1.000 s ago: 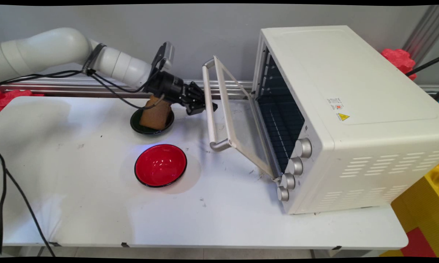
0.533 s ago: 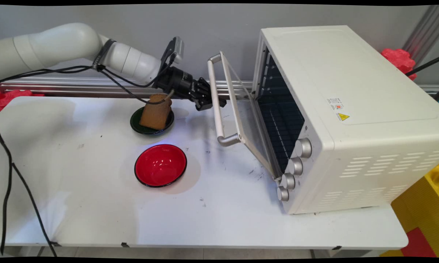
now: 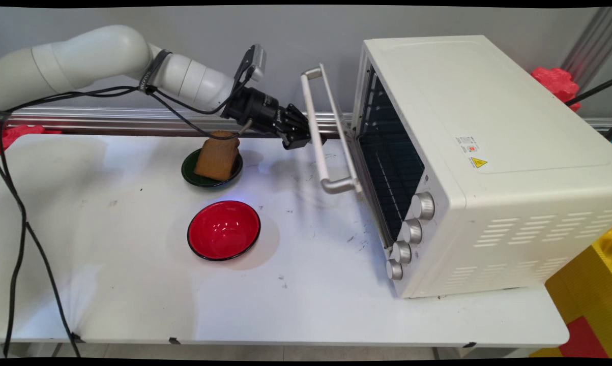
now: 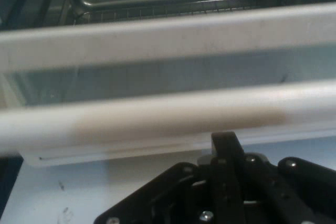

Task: Close the oven

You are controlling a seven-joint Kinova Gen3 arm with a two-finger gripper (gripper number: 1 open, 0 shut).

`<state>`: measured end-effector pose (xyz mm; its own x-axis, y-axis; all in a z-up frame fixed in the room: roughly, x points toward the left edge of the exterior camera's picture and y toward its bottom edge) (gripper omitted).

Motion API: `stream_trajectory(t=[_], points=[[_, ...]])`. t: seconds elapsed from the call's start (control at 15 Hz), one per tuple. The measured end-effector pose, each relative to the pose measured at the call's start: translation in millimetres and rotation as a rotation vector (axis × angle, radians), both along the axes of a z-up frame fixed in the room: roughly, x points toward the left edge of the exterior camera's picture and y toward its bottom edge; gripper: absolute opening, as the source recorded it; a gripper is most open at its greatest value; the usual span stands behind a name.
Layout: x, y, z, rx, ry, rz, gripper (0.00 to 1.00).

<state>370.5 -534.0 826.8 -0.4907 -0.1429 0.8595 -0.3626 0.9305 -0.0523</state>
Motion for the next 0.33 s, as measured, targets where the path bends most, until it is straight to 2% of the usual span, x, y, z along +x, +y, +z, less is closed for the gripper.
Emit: stream_trajectory(t=[0.33], points=[[-4.9,-4.0,2.3,0.003,0.010,-0.008,0.00]])
